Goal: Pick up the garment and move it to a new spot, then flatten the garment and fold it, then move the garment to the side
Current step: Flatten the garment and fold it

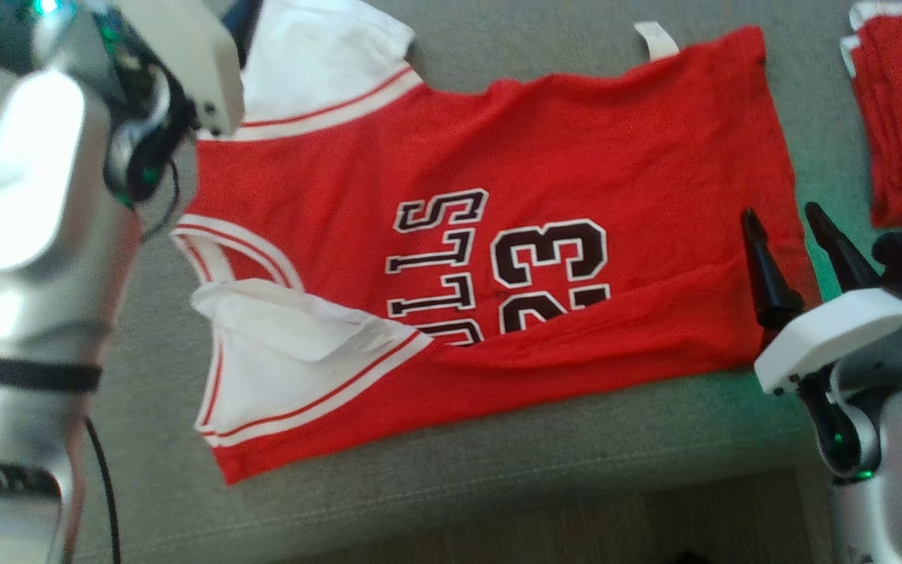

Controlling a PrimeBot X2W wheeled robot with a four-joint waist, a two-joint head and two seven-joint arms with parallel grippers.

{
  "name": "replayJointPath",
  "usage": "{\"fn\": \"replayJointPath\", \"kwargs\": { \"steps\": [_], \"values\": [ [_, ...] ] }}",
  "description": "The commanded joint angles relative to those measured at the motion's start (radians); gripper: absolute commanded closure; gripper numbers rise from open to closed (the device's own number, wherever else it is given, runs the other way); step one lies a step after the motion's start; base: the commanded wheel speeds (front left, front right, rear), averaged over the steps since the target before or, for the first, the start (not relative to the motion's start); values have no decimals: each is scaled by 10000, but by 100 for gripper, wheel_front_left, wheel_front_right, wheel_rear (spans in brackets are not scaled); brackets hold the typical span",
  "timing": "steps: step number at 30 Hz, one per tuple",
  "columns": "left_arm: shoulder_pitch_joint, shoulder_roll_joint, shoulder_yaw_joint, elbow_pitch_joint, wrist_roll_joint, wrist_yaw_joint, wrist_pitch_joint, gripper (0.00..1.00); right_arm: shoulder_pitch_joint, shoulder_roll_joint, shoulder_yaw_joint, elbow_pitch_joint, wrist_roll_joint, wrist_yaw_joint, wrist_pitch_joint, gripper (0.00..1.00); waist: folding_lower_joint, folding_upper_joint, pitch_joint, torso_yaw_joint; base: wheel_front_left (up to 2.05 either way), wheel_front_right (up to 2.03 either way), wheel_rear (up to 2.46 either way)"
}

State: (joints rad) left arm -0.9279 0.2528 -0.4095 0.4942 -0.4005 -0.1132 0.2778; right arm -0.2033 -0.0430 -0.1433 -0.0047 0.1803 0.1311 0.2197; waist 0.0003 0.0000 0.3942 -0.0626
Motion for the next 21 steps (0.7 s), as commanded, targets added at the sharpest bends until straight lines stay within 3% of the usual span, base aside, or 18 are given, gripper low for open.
{"fn": "replayJointPath", "kwargs": {
  "steps": [1, 6, 13, 21],
  "values": [
    [-875, 534, 100, 175, 44, -56, 174, 0, -294, -75, 304, -226, 125, -4, -188, 0, -3, 0, 666, -541, 0, 0, 0],
    [-1945, 828, -474, 1687, 586, -105, 441, 0, -570, -74, 559, 77, 355, -4, -464, 0, -3, 0, 1181, -955, 0, 0, 0],
    [-2743, 1236, -1074, 3258, 1519, 149, 333, 0, -921, -73, 767, 389, 500, -4, -766, 0, -3, 0, 1586, -1368, 0, 0, 0],
    [-3101, 1143, -1190, 4429, 1424, 90, 166, 0, -1205, -73, 738, 649, 512, -4, -1034, 0, -3, 0, 1683, -1507, 0, 0, 0]
  ]
}}
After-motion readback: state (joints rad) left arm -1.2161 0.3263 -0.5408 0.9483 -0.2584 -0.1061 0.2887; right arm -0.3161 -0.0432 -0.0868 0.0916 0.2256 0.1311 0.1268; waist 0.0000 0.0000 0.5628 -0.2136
